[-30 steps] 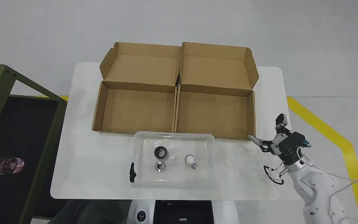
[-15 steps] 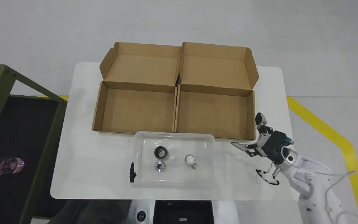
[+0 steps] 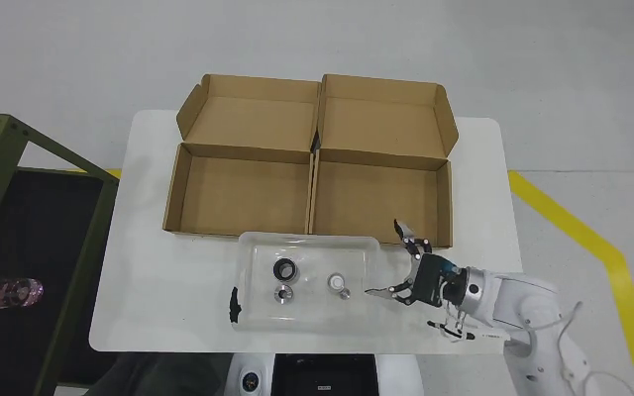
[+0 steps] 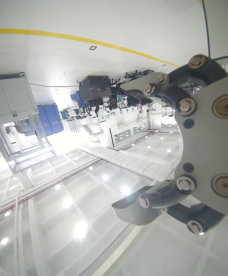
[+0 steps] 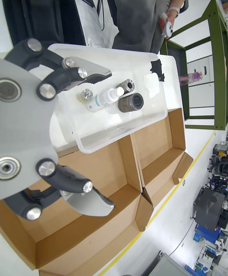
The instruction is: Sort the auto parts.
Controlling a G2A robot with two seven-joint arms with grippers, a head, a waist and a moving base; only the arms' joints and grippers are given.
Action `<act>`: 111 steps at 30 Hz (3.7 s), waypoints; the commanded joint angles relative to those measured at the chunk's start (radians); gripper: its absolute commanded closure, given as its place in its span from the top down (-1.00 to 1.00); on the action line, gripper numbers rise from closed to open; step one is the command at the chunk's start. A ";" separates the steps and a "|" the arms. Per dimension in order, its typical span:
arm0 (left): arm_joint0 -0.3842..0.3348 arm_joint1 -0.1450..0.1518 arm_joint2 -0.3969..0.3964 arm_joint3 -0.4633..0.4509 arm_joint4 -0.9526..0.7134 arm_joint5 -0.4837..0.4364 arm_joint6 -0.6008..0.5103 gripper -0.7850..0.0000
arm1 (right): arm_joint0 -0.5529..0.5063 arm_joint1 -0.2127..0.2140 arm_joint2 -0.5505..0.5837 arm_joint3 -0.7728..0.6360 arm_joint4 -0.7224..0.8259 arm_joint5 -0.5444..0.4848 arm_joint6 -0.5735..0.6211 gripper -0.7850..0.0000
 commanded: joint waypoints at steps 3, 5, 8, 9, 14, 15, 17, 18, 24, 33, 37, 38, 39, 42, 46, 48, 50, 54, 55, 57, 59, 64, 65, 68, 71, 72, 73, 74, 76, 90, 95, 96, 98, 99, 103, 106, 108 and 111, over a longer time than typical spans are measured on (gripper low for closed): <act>0.000 0.000 0.000 0.000 0.000 0.000 0.000 1.00 | 0.018 0.005 -0.054 -0.013 0.001 0.000 0.058 1.00; 0.000 0.000 0.000 0.000 0.000 0.000 0.000 1.00 | 0.030 0.009 -0.085 -0.017 -0.003 0.000 0.091 1.00; 0.000 0.000 0.000 0.000 0.000 0.000 0.000 1.00 | 0.050 0.015 -0.134 -0.022 -0.005 0.000 0.138 1.00; 0.000 0.000 0.000 0.000 0.000 0.000 0.000 1.00 | 0.057 0.016 -0.148 -0.022 -0.005 0.000 0.152 1.00; 0.000 0.000 0.000 0.000 0.000 0.000 0.000 1.00 | 0.091 0.023 -0.213 -0.022 -0.003 0.000 0.215 1.00; 0.000 0.000 0.000 0.000 0.000 0.000 0.000 1.00 | 0.098 0.024 -0.221 -0.022 -0.002 0.000 0.227 1.00; 0.000 0.000 0.000 0.000 0.000 0.000 0.000 1.00 | 0.108 0.026 -0.240 -0.022 -0.001 0.000 0.250 1.00; 0.000 0.000 0.000 0.000 0.000 0.000 0.000 1.00 | 0.113 0.027 -0.249 -0.021 0.000 0.000 0.261 1.00; 0.000 0.000 0.000 0.000 0.000 0.000 0.000 1.00 | 0.147 0.027 -0.304 -0.003 0.010 0.017 0.323 1.00; 0.000 0.000 0.000 0.000 0.000 0.000 0.000 1.00 | 0.202 0.026 -0.376 0.040 0.023 0.055 0.402 1.00; 0.000 0.000 0.000 0.000 0.000 0.000 0.000 1.00 | 0.219 0.027 -0.397 0.059 0.027 0.072 0.420 1.00; 0.000 0.000 0.000 0.000 0.000 0.000 0.000 1.00 | 0.223 0.027 -0.402 0.064 0.027 0.074 0.423 1.00; 0.000 0.000 0.000 0.000 0.000 0.000 0.000 1.00 | 0.226 0.027 -0.406 0.069 0.028 0.078 0.426 1.00; 0.000 0.000 0.000 0.000 0.000 0.000 0.000 1.00 | 0.235 0.028 -0.417 0.081 0.029 0.084 0.433 1.00; 0.000 0.000 0.000 0.000 0.000 0.000 0.000 1.00 | 0.243 0.030 -0.426 0.094 0.026 0.096 0.441 0.83; 0.000 0.000 0.000 0.000 0.000 0.000 0.000 1.00 | 0.246 0.031 -0.430 0.098 0.021 0.099 0.445 0.61; 0.000 0.000 0.000 0.000 0.000 0.000 0.000 1.00 | 0.249 0.033 -0.433 0.103 0.019 0.102 0.447 0.45; 0.000 0.000 0.000 0.000 0.000 0.000 0.000 1.00 | 0.256 0.035 -0.440 0.111 0.012 0.112 0.449 -0.02; 0.000 0.000 0.000 0.000 0.000 0.000 0.000 1.00 | 0.257 0.036 -0.442 0.112 0.010 0.114 0.450 -0.05; 0.000 0.000 0.000 0.000 0.000 0.000 0.000 1.00 | 0.260 0.037 -0.445 0.115 0.008 0.120 0.451 -0.15; 0.000 0.000 0.000 0.000 0.000 0.000 0.000 1.00 | 0.263 0.038 -0.448 0.116 0.005 0.123 0.451 -0.31; 0.000 0.000 0.000 0.000 0.000 0.000 0.000 1.00 | 0.270 0.041 -0.453 0.122 0.011 0.121 0.436 -1.00; 0.000 0.000 0.000 0.000 0.000 0.000 0.000 1.00 | 0.271 0.041 -0.454 0.121 0.013 0.119 0.432 -1.00; 0.000 0.000 0.000 0.000 0.000 0.000 0.000 1.00 | 0.274 0.043 -0.455 0.117 0.022 0.110 0.418 -1.00; 0.000 0.000 0.000 0.000 0.000 0.000 0.000 1.00 | 0.276 0.046 -0.457 0.111 0.029 0.101 0.405 -1.00; 0.000 0.000 0.000 0.000 0.000 0.000 0.000 1.00 | 0.277 0.046 -0.458 0.109 0.033 0.097 0.398 -1.00; 0.000 0.000 0.000 0.000 0.000 0.000 0.000 1.00 | 0.278 0.047 -0.459 0.106 0.037 0.093 0.391 -1.00; 0.000 0.000 0.000 0.000 0.000 0.000 0.000 1.00 | 0.279 0.048 -0.459 0.102 0.039 0.089 0.385 -1.00; 0.000 0.000 0.000 0.000 0.000 0.000 0.000 1.00 | 0.281 0.050 -0.458 0.094 0.043 0.082 0.371 -1.00; 0.000 0.000 0.000 0.000 0.000 0.000 0.000 1.00 | 0.275 0.067 -0.396 0.018 0.074 0.054 0.205 -1.00; 0.000 0.000 0.000 0.000 0.000 0.000 0.000 1.00 | 0.276 0.072 -0.368 -0.007 0.089 0.061 0.155 -1.00; 0.000 0.000 0.000 0.000 0.000 0.000 0.000 1.00 | 0.277 0.073 -0.363 -0.010 0.092 0.063 0.146 -1.00; 0.000 0.000 0.000 0.000 0.000 0.000 0.000 1.00 | 0.280 0.074 -0.351 -0.014 0.099 0.071 0.129 -1.00; 0.000 0.000 0.000 0.000 0.000 0.000 0.000 1.00 | 0.283 0.075 -0.345 -0.014 0.104 0.075 0.120 -1.00; 0.000 0.000 0.000 0.000 0.000 0.000 0.000 1.00 | 0.295 0.076 -0.327 -0.007 0.126 0.091 0.092 -1.00; 0.000 0.000 0.000 0.000 0.000 0.000 0.000 1.00 | 0.310 0.076 -0.320 0.009 0.151 0.099 0.074 -1.00; 0.000 0.000 0.000 0.000 0.000 0.000 0.000 1.00 | 0.321 0.076 -0.317 0.022 0.172 0.106 0.063 -1.00; 0.000 0.000 0.000 0.000 0.000 0.000 0.000 1.00 | 0.341 0.075 -0.314 0.044 0.201 0.116 0.054 -1.00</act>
